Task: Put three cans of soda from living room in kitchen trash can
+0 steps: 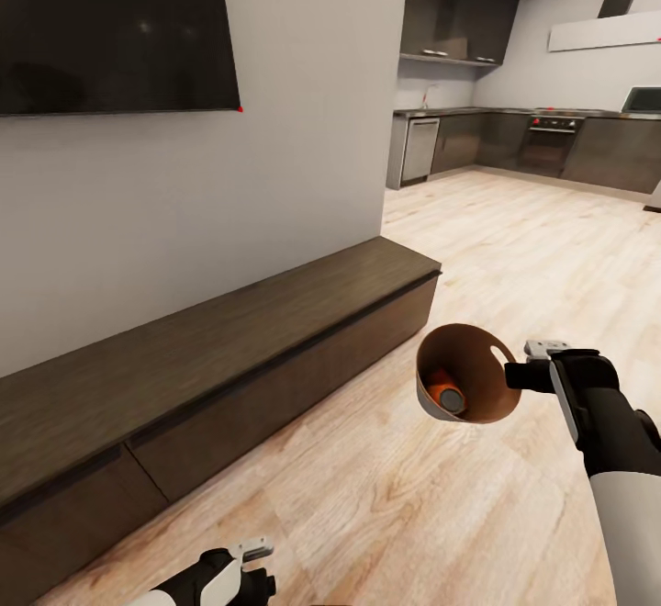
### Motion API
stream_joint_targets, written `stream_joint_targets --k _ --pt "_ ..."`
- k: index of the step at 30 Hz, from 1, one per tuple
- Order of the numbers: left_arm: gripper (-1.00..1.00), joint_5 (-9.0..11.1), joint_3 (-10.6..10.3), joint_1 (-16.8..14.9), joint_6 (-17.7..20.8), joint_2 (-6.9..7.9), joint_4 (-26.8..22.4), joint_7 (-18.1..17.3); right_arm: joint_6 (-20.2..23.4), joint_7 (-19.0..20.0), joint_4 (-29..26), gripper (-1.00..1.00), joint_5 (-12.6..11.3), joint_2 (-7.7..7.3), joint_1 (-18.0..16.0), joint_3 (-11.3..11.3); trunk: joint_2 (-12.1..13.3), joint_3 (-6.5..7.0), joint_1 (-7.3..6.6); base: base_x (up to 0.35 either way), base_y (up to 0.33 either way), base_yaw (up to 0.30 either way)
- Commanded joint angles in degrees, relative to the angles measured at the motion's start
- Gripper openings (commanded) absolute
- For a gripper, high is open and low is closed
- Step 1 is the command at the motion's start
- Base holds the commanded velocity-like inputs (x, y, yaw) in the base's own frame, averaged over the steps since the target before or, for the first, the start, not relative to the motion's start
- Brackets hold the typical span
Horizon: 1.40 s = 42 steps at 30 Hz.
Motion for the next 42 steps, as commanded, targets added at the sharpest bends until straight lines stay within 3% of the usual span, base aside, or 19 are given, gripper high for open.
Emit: stream_joint_targets --k 1,13,22,30,42 --pt "1.0 -0.02 0.0 0.01 0.0 0.0 -0.02 0.02 0.07 0.22 -0.02 -1.0 -0.86 0.01 -0.03 0.07 -0.01 0.01 -0.01 0.0 0.0 0.0" --pt "1.0 -0.19 -0.08 0.02 -0.09 -0.17 -0.03 -0.1 0.07 0.2 -0.02 -1.0 -0.86 0.02 -0.03 0.24 -0.14 -2.21 0.25 0.0 0.0 0.0" --pt "1.0 -0.58 -0.09 0.03 -0.4 -0.77 -0.12 -0.09 0.07 0.21 -0.02 -1.0 -0.86 0.01 -0.03 0.19 -0.14 -2.21 0.25 0.0 0.0 0.0" --pt "1.0 -0.9 -0.15 0.03 -1.98 -1.18 -0.07 -0.14 0.07 0.22 -0.02 -1.0 -0.86 -0.06 -0.03 0.11 -0.25 -3.98 0.46 0.0 0.0 0.0" --pt "1.0 -0.91 -0.39 0.03 -4.04 -1.09 0.01 -0.27 0.07 0.2 -0.02 -1.0 -0.84 0.01 -0.03 0.27 -0.25 -3.98 0.46 0.0 0.0 0.0"
